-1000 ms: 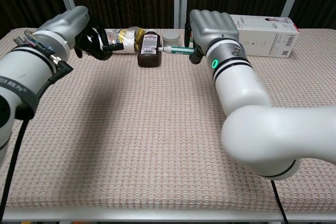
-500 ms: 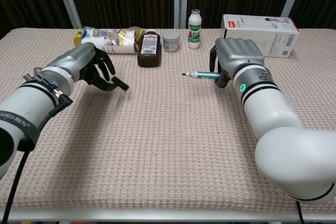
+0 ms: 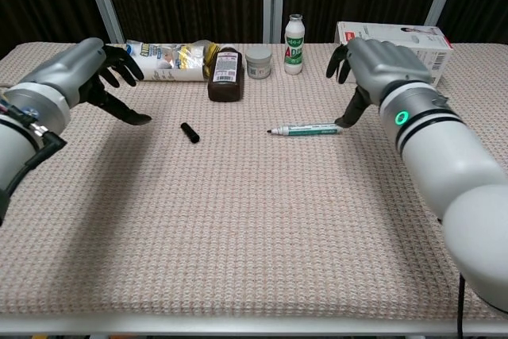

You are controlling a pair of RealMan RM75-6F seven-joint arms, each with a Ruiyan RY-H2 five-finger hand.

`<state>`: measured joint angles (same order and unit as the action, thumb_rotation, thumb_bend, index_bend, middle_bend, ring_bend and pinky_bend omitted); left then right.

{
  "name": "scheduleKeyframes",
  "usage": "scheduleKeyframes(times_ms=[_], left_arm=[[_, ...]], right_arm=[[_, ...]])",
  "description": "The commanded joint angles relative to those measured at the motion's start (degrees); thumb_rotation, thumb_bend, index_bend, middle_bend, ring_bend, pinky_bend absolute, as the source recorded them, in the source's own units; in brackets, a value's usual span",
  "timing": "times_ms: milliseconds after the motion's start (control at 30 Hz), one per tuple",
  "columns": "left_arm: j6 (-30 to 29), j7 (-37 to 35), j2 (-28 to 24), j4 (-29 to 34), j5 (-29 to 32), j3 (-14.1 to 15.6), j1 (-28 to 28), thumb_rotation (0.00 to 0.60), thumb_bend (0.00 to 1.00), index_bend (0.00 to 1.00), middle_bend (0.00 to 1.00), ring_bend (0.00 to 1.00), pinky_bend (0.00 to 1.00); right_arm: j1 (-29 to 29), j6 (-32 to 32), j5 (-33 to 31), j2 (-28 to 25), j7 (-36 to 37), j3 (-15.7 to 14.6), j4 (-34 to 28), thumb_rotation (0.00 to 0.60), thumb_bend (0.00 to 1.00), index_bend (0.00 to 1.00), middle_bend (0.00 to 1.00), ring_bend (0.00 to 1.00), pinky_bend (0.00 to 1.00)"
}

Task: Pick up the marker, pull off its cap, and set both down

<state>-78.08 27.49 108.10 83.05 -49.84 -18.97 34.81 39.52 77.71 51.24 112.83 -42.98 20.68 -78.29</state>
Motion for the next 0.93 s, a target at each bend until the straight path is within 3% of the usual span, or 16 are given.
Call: scheduleKeyframes(times_ms=[33,100,233,300,500,700,933], left_arm=[[-1.8,-8.0,-5.1,2.8,-12.0,8.0,-4.5,0.600,0.10,0.31,0.28,0.24,0.22],[-4.5,-9.4,-5.4,1.9,-16.2,11.3,-6.6,0.600,0.09,0.30,0.25,0.21,0.20],[-10.4,-8.8,-4.5,-0.7,-21.9,16.0,-10.6,0.600,0.08,0.26,0.20,0.15,0.16],[-13.4,-6.7,-3.9,-2.1,-23.5,17.8,-12.8,0.600,0.07,0.23,0.18,0.14,0.15],[-19.6,-4.8,-2.4,-3.4,-26.1,22.4,-19.9,0.600,0.07,0.21,0.17,0.13,0.14],[-21.7,-1.1,-3.1,-6.7,-28.9,25.3,-24.1,0.600,0.07,0.21,0.14,0.10,0.11],[-20.5,-1.8,-5.6,-6.4,-30.3,24.7,-25.8,0.600,0.07,0.21,0.13,0.10,0.10]], right_arm=[[-6.8,10.1,7.1,-7.1,0.8,-4.6,-7.8,0.600,0.21,0.32,0.31,0.12,0.01],[-9.6,10.9,8.7,-11.5,1.2,-7.7,-10.8,0.600,0.30,0.28,0.26,0.07,0.00],[-14.6,7.2,9.0,-21.5,4.5,-14.3,-18.5,0.600,0.32,0.06,0.06,0.00,0.00],[-17.5,8.0,10.5,-23.7,7.6,-17.2,-19.7,0.600,0.33,0.02,0.02,0.00,0.00],[-24.5,11.7,18.2,-24.7,16.6,-24.3,-16.7,0.600,0.34,0.00,0.00,0.00,0.00],[-29.3,15.3,24.1,-24.6,18.1,-28.1,-12.6,0.600,0.34,0.00,0.00,0.00,0.00],[-31.0,13.3,24.1,-24.8,17.4,-27.1,-11.6,0.600,0.38,0.00,0.00,0.00,0.00]])
